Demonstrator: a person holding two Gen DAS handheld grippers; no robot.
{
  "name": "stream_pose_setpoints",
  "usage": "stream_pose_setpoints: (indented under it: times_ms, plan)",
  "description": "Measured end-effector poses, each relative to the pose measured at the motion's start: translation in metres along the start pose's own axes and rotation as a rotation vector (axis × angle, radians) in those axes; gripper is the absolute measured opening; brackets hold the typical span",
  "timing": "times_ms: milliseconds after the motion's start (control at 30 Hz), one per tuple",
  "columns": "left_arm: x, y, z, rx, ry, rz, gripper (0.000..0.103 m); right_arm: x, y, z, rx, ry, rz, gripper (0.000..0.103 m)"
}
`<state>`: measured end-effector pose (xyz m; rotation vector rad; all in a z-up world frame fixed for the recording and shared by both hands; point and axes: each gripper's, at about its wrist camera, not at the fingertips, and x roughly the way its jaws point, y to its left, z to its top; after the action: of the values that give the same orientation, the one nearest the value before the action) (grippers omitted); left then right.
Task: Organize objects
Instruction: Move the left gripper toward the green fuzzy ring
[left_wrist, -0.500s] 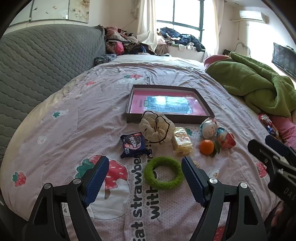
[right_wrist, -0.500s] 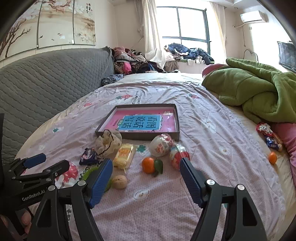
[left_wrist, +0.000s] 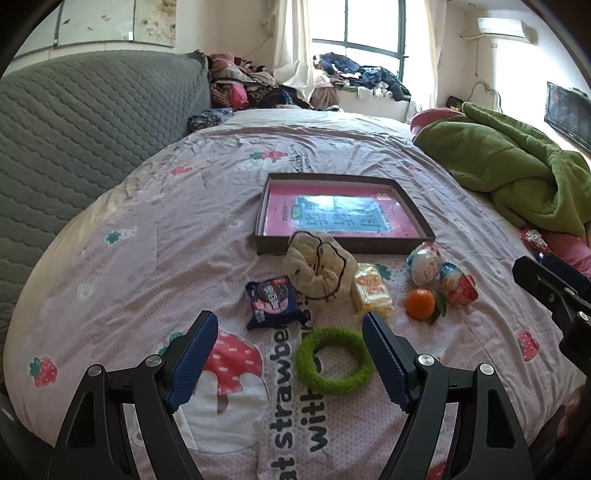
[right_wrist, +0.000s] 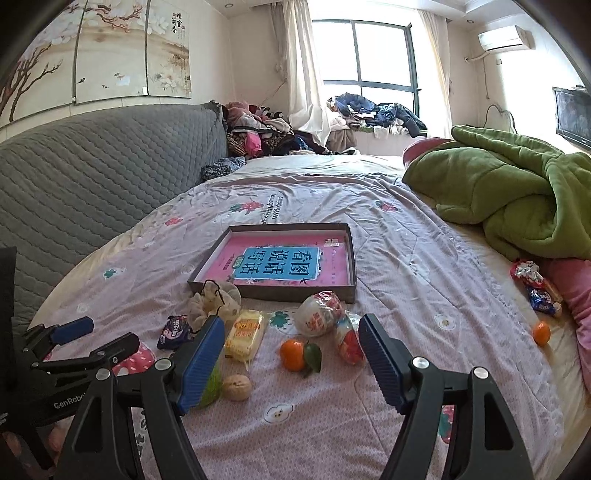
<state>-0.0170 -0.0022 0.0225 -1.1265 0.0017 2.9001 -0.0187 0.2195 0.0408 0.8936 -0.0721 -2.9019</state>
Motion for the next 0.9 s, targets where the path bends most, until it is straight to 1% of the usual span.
stream_pose_setpoints:
  times_ms: [133,233,300,433,667,767,900]
  plan:
    - [-0.003,0.001,0.014,0.001,-0.025,0.001,0.082,0.003,-0.002,0.007,0.002,0.011,-0.012,0.074]
    - [-0.003,0.001,0.021,0.008,-0.029,0.000,0.082,0.003,-0.003,0.013,-0.016,0.005,-0.021,0.074]
    - [0.001,0.002,0.024,0.009,-0.017,-0.003,0.082,0.003,-0.004,0.019,-0.022,-0.008,-0.027,0.074]
    - [0.015,0.003,0.027,0.002,0.018,-0.023,0.082,0.010,-0.007,0.027,-0.016,-0.003,-0.015,0.074]
    - [0.042,-0.002,0.017,0.025,0.079,-0.020,0.082,0.023,-0.004,0.026,-0.035,0.010,-0.008,0.074]
    - [0.054,-0.004,0.009,0.028,0.113,-0.025,0.082,0.031,-0.006,0.019,-0.031,0.031,-0.013,0.074]
    - [0.064,-0.007,-0.001,0.042,0.129,-0.017,0.082,0.042,-0.009,0.007,-0.038,0.066,-0.006,0.074]
